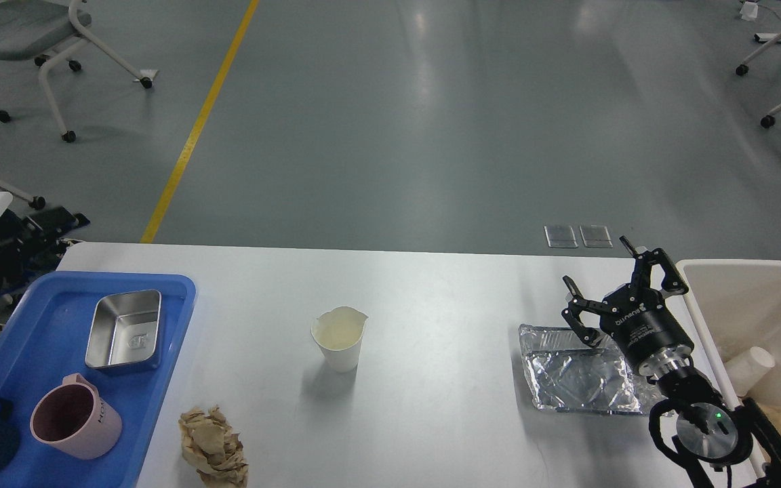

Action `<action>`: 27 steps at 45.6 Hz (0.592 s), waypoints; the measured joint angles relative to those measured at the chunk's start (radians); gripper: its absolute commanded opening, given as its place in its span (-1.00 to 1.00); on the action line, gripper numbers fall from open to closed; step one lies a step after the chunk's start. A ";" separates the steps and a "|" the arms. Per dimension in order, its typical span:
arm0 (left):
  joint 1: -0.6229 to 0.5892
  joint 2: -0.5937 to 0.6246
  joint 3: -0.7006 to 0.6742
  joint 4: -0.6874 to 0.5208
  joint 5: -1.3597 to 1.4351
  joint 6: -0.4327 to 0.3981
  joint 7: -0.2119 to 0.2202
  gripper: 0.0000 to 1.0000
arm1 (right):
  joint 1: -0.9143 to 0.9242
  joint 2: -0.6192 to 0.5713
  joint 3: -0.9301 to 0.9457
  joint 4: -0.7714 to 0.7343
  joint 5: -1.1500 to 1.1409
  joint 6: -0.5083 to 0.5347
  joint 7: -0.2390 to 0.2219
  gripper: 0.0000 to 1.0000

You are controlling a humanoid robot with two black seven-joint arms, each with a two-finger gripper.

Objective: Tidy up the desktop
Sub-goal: 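Withdraw the left gripper and move the right gripper toward the foil tray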

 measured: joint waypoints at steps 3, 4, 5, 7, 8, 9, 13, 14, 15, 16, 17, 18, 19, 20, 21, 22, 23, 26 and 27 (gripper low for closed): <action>0.013 0.041 -0.039 -0.042 -0.017 -0.006 -0.003 0.93 | 0.002 0.002 0.000 0.000 0.000 -0.001 0.000 1.00; 0.021 0.056 -0.052 -0.057 -0.025 -0.007 -0.005 0.92 | 0.003 0.003 0.000 0.001 0.000 -0.002 0.000 1.00; 0.030 0.067 -0.063 -0.069 -0.033 -0.007 -0.006 0.92 | 0.003 0.003 0.000 0.001 0.000 -0.002 0.000 1.00; 0.055 0.089 -0.087 -0.097 -0.061 -0.007 -0.008 0.92 | 0.004 0.004 -0.001 0.001 0.000 -0.004 0.000 1.00; 0.068 0.096 -0.099 -0.111 -0.077 -0.007 -0.008 0.92 | 0.004 0.004 -0.001 0.001 0.000 -0.004 0.000 1.00; 0.082 0.102 -0.112 -0.128 -0.095 -0.006 -0.008 0.92 | 0.005 0.004 -0.002 0.001 0.000 -0.004 0.000 1.00; 0.150 0.132 -0.171 -0.224 -0.172 0.022 -0.009 0.92 | 0.005 0.002 -0.003 0.002 -0.002 -0.004 0.000 1.00; 0.173 0.142 -0.190 -0.260 -0.191 0.038 -0.009 0.92 | 0.005 0.000 -0.004 0.002 -0.004 -0.004 0.000 1.00; 0.190 0.149 -0.205 -0.289 -0.203 0.053 -0.010 0.92 | 0.005 -0.001 -0.004 0.002 -0.007 -0.004 0.000 1.00; 0.208 0.154 -0.220 -0.320 -0.214 0.069 -0.010 0.92 | 0.005 -0.004 -0.004 0.003 -0.009 -0.005 0.000 1.00; 0.225 0.158 -0.235 -0.351 -0.222 0.087 -0.011 0.92 | 0.005 -0.007 -0.005 0.003 -0.013 -0.005 -0.001 1.00; 0.247 0.161 -0.255 -0.387 -0.229 0.110 -0.012 0.92 | 0.005 -0.012 -0.005 0.003 -0.017 -0.005 -0.002 1.00; 0.264 0.162 -0.271 -0.416 -0.233 0.130 -0.014 0.92 | 0.005 -0.017 -0.006 0.003 -0.022 -0.005 -0.003 1.00; 0.281 0.161 -0.287 -0.445 -0.236 0.150 -0.017 0.92 | 0.005 -0.024 -0.009 0.003 -0.029 -0.004 -0.003 1.00; 0.299 0.159 -0.303 -0.473 -0.238 0.170 -0.019 0.92 | 0.006 -0.033 -0.014 0.003 -0.038 -0.004 -0.003 1.00; 0.320 0.153 -0.321 -0.507 -0.240 0.194 -0.022 0.92 | 0.008 -0.045 -0.024 0.003 -0.053 -0.004 -0.003 1.00; 0.338 0.146 -0.335 -0.534 -0.241 0.214 -0.025 0.92 | 0.010 -0.056 -0.035 0.003 -0.068 -0.003 -0.003 1.00; 0.392 0.110 -0.376 -0.613 -0.242 0.276 -0.030 0.92 | 0.019 -0.099 -0.077 0.008 -0.117 0.000 -0.003 1.00; 0.408 0.097 -0.388 -0.633 -0.242 0.294 -0.031 0.92 | 0.023 -0.114 -0.089 0.011 -0.130 0.001 -0.003 1.00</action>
